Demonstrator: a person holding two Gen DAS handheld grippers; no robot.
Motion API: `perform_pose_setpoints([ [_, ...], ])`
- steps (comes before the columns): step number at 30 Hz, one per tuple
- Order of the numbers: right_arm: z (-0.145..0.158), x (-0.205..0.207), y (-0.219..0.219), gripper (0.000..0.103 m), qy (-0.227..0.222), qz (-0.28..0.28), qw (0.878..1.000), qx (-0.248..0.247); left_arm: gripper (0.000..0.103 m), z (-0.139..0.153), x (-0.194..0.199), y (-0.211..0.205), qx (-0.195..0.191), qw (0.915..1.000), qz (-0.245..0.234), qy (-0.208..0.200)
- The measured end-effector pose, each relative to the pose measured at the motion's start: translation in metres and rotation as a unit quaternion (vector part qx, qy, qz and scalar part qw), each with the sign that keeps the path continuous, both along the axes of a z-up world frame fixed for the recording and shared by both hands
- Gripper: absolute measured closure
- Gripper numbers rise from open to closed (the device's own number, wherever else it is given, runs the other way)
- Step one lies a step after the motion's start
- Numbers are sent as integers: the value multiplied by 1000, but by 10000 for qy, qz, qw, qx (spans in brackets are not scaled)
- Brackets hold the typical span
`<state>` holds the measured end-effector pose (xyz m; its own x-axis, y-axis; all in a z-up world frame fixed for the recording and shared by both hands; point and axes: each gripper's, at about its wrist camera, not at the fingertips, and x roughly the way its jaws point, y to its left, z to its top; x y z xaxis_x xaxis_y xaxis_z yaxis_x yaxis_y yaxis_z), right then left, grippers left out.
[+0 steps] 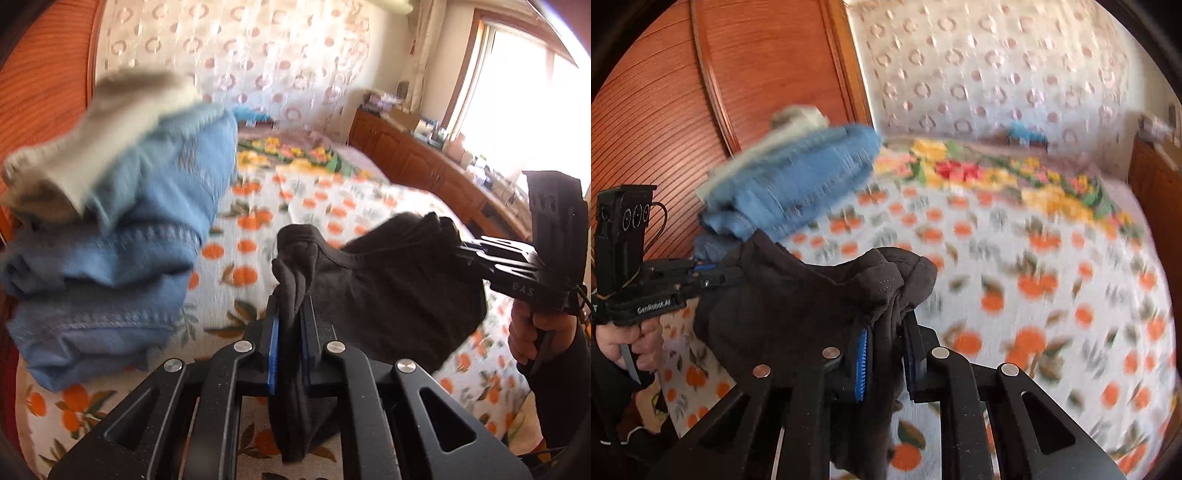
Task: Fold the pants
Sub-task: 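Lift the folded pants with both grippers toward the jeans stack, then lower the folded pants onto the jeans stack and open both grippers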
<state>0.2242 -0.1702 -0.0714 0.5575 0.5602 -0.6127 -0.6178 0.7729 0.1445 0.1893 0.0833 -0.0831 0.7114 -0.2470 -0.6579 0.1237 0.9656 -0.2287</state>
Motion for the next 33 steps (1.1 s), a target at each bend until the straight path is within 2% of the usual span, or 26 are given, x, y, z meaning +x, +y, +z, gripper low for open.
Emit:
perform_pose_setpoints([
  [9, 90, 17, 34, 87, -820, 416, 9957, 63, 93, 63, -12, 33, -43, 9966, 470, -681],
  [16, 131, 54, 99, 87, -1241, 886, 9883, -58, 93, 97, -17, 81, 39, 9881, 1056, -1116],
  [21, 140, 83, 146, 87, -1469, 1112, 9825, -257, 93, 100, -12, 106, 152, 9837, 1355, -1172],
  [24, 134, 101, 170, 87, -1489, 1211, 9808, -331, 93, 100, -8, 118, 197, 9815, 1485, -1191],
  [33, 125, 144, 238, 87, -1673, 1402, 9734, -702, 93, 91, 1, 142, -24, 9790, 1676, -1160],
])
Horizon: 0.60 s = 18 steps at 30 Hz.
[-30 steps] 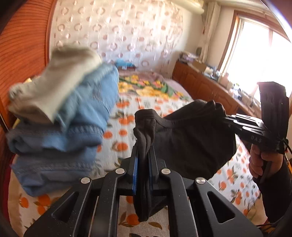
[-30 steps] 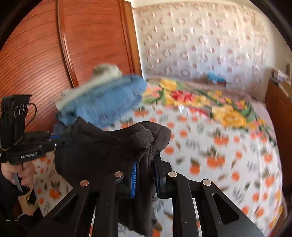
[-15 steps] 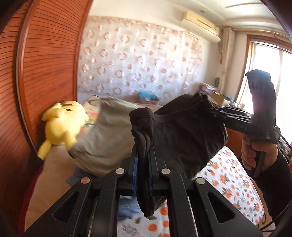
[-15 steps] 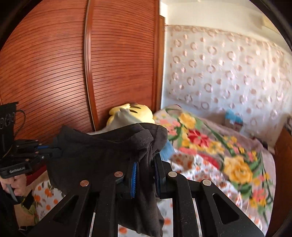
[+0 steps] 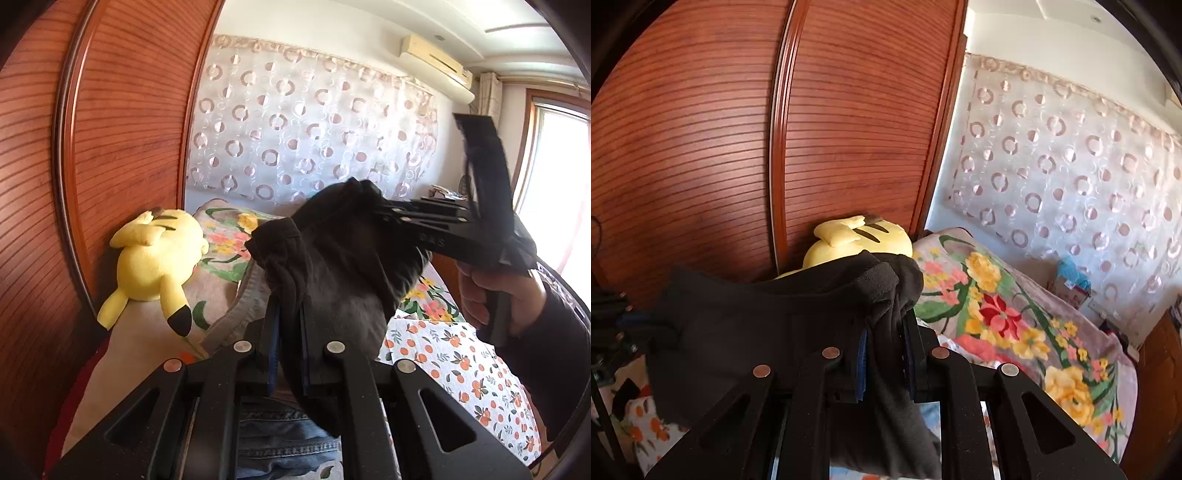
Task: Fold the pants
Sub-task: 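Lower the folded pants onto the jeans stack and open both grippers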
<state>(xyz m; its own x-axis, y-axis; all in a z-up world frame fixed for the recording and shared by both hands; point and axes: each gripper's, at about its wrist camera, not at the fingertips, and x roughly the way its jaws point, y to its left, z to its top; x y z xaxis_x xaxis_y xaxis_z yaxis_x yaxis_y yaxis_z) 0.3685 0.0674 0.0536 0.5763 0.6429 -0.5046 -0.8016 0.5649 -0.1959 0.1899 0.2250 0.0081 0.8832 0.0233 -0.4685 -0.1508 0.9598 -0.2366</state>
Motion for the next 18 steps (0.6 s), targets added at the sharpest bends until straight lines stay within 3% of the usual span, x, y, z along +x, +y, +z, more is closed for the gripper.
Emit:
perform_pose_setpoints([
  [6, -12, 19, 40, 87, -112, 257, 9994, -207, 93, -12, -2, 8, -209, 9997, 79, 126],
  [10, -22, 36, 57, 87, 144, 364, 9990, -212, 93, -18, -1, 12, -272, 9990, 209, 277],
  [14, -26, 53, 50, 73, 542, 306, 9980, -57, 88, -21, -4, 17, -307, 9984, 241, 413],
  [17, -21, 67, 31, 68, 1113, 294, 9928, 315, 71, -14, -9, 13, -77, 9992, 222, 319],
  [18, -18, 69, 25, 67, 1155, 283, 9921, 391, 59, -11, -11, 10, 3, 9994, 238, 270],
])
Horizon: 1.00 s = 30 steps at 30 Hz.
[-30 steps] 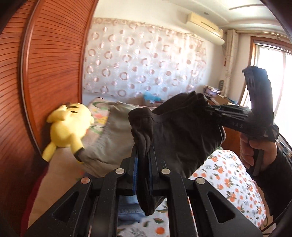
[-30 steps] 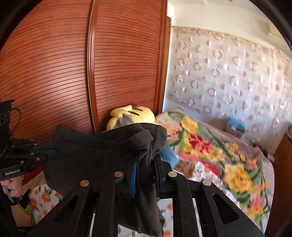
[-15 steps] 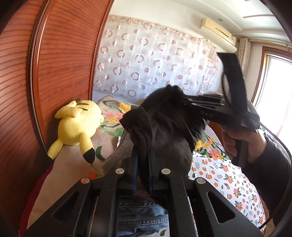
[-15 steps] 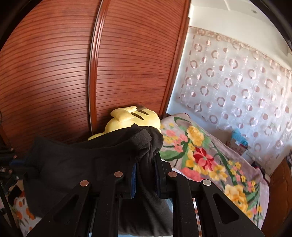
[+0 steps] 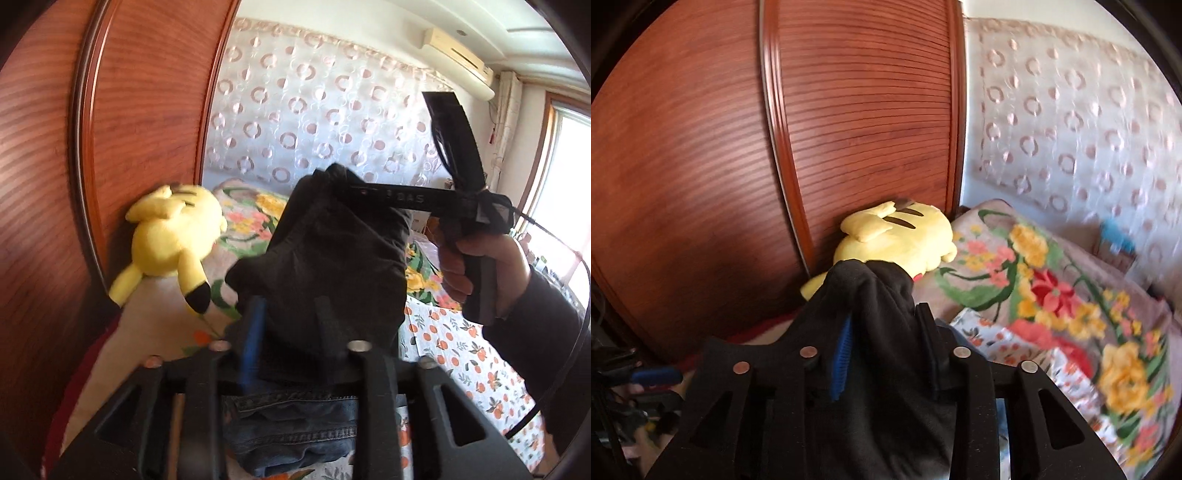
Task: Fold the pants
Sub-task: 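Lower the folded pants onto the jeans stack and open both grippers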
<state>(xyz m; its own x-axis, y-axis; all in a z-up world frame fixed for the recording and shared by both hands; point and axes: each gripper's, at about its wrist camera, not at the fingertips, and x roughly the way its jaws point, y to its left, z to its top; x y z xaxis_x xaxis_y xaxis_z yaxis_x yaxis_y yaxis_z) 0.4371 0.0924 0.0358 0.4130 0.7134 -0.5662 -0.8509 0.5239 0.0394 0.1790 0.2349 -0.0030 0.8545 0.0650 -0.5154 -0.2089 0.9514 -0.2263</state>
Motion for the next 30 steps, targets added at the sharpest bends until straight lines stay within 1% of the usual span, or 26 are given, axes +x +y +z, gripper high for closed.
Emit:
perform_pose_setpoints([
  [1, 4, 0, -7, 64, -14, -34, 10000, 72, 53, 4, -2, -3, 90, 9999, 13, -79],
  [2, 7, 0, -13, 61, -45, -65, 9999, 115, 52, 6, -4, -4, 131, 9998, 4, -121],
  [4, 14, -2, -31, 60, -100, -177, 9995, 240, 49, 8, -1, -5, 195, 9997, -42, -157],
  [6, 17, -7, -46, 60, -114, -272, 9991, 310, 49, 9, 4, -7, 234, 9995, -104, -162],
  [9, 15, -20, -64, 60, -115, -179, 9990, 385, 48, 6, 13, -10, 261, 9993, -239, -125],
  [11, 11, -29, -72, 66, -154, -177, 9991, 358, 48, 0, 22, -12, 238, 9993, -297, 4],
  [13, 4, -35, -71, 67, -96, -106, 9994, 325, 48, -7, 28, -14, 234, 9991, -340, 120],
  [16, -2, -37, -65, 67, -129, -109, 9996, 220, 48, -16, 31, -15, 249, 9988, -320, 289],
  [20, -9, -23, -53, 67, -123, -368, 9992, 30, 48, -24, 33, -12, 205, 9983, -298, 453],
  [22, -14, -10, -49, 67, 42, -543, 9985, -50, 48, -27, 34, -11, 193, 9981, -292, 503],
  [24, -17, -3, -47, 67, 159, -595, 9981, -40, 48, -31, 36, -11, 198, 9978, -300, 558],
  [27, -21, 2, -45, 67, 221, -589, 9980, -66, 48, -36, 37, -12, 200, 9976, -292, 601],
  [30, -24, 0, -43, 67, 169, -594, 9980, -99, 48, -36, 38, -12, 216, 9976, -273, 598],
])
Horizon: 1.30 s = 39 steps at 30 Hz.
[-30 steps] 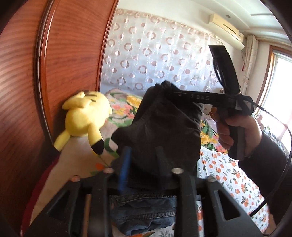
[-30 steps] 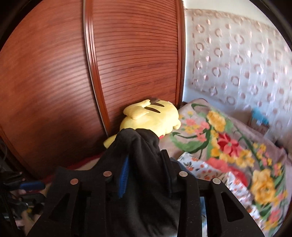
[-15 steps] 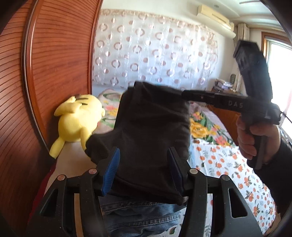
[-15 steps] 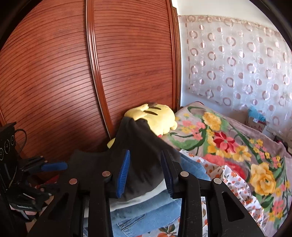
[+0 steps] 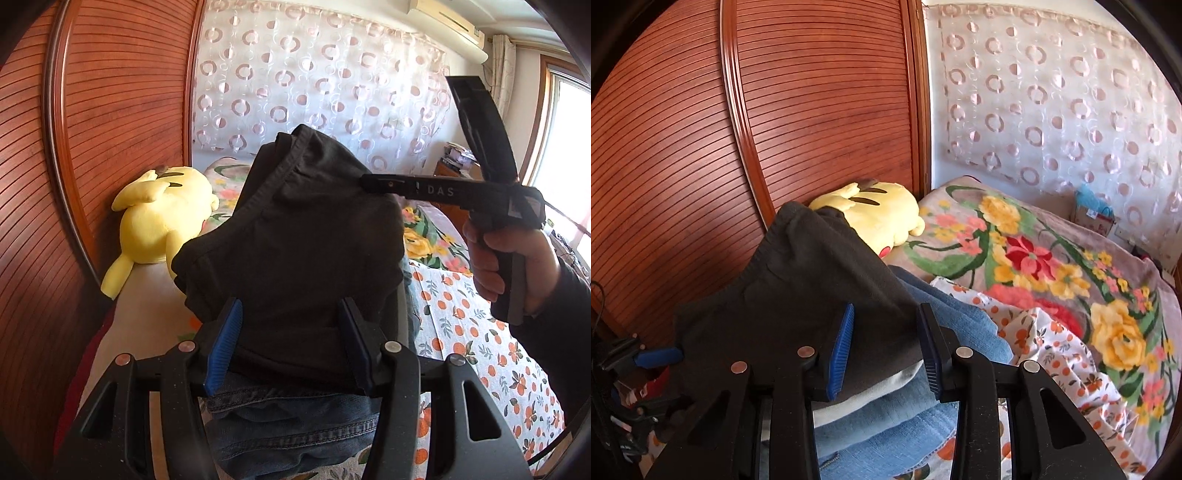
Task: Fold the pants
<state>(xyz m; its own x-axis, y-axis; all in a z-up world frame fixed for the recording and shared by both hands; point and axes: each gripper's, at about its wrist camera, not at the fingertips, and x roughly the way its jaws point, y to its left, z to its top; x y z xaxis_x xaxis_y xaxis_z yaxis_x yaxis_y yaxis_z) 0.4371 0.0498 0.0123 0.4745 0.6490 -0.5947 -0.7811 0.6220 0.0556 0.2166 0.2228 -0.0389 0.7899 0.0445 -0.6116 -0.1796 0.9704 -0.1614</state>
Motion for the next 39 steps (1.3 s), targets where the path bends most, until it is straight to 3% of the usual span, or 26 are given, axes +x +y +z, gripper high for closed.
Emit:
perform_pose_setpoints([
  [8, 3, -12, -10, 67, -35, -106, 9998, 136, 48, -1, 4, -2, 192, 9998, 51, 65],
  [17, 5, -56, -45, 67, -87, -171, 9993, 332, 47, 13, -4, -14, 350, 9994, 28, 6],
  [20, 4, -73, -59, 67, -84, -229, 9991, 360, 38, 22, -10, -23, 399, 9991, -37, -110],
  [22, 4, -83, -69, 67, -88, -284, 9988, 390, 26, 28, -14, -30, 369, 9990, -106, -220],
  [27, 3, -108, -97, 66, -139, -523, 9976, 432, 17, 39, -25, -51, 489, 9977, -212, -421],
  [31, 2, -133, -120, 66, -201, -738, 9962, 418, 17, 44, -29, -66, 584, 9967, -302, -467],
  [39, 13, -192, -155, 50, -461, -1250, 9903, 396, 17, 54, -40, -107, 666, 9929, -770, -620],
])
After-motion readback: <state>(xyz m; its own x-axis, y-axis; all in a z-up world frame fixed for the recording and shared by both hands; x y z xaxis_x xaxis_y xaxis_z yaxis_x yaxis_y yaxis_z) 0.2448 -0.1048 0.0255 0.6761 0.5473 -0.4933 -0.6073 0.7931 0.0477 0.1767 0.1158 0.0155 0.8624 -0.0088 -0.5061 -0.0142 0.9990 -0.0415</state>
